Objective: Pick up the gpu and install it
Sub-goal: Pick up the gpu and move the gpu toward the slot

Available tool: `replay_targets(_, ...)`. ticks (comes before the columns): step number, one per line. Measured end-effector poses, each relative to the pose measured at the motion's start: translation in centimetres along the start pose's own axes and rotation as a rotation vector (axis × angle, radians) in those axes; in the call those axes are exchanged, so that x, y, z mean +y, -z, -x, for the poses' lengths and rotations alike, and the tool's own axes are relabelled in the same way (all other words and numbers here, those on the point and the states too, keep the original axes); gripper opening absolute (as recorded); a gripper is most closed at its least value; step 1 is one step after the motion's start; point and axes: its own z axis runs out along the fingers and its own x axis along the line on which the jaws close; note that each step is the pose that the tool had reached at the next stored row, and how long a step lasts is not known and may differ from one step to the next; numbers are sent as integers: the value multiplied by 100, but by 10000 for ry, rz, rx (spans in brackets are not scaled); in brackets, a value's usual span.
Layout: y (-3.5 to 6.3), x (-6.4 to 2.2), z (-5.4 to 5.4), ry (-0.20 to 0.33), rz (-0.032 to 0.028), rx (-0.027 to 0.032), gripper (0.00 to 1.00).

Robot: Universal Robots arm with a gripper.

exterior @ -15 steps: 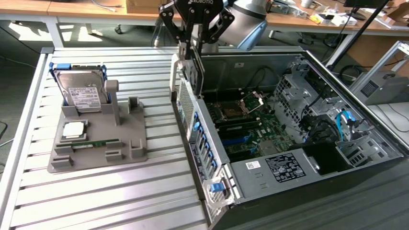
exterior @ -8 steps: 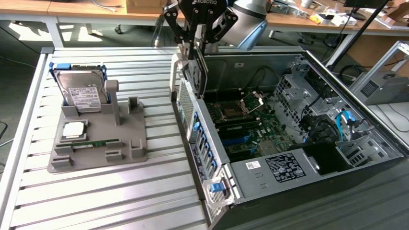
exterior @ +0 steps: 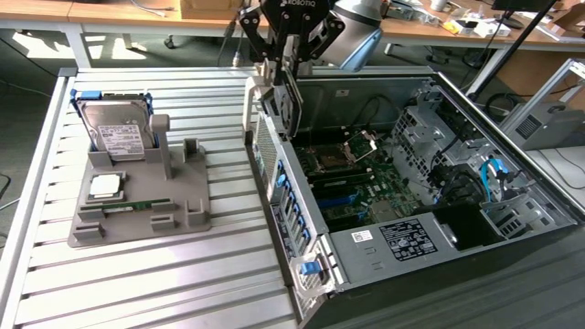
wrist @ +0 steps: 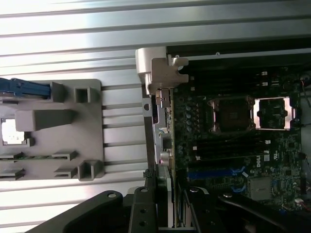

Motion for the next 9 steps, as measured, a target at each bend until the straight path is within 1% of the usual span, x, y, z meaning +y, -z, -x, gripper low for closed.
replay_targets(9,-2,5,61,1,-27,-2,27)
